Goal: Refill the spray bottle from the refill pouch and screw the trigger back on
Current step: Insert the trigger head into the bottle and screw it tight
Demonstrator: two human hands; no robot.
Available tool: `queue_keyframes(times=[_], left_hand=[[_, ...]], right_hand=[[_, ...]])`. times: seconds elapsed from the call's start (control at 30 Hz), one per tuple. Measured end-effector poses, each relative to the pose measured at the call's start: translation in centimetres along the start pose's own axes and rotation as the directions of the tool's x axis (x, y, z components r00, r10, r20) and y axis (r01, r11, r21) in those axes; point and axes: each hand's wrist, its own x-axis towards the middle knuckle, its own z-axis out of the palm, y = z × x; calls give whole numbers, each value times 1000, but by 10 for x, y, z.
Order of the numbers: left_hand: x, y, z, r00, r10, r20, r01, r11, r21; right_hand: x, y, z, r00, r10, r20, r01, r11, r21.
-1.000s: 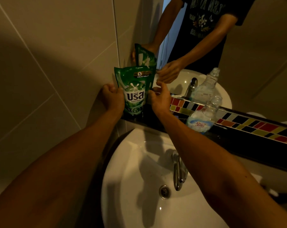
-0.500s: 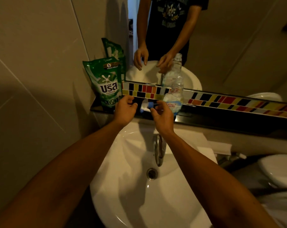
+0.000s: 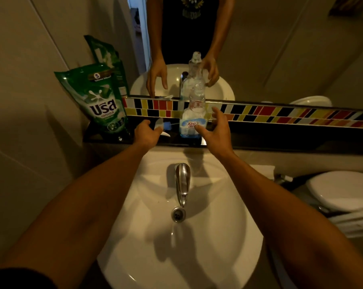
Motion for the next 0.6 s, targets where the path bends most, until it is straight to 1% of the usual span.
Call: queue_keyframes(times=[0.1,0.37,0.47,0.6], left_hand=[[8,6,11,1000,3,-7,-3,1000,-4],[20,12,38,996,-36,-76,40,998,52],[21,13,44,992,-68,-110,69,998,6],[22,14,41,985,-134,-108,127,989,-73]], right_hand=[[19,-2,-3,996,1,89,1,1000,-21],[55,-11,-1,945,46,324,-63,997,41],[64,-14,0,917,82,391,-90,996,3],[71,-15,-3,892,99,440,-88,995,-46]])
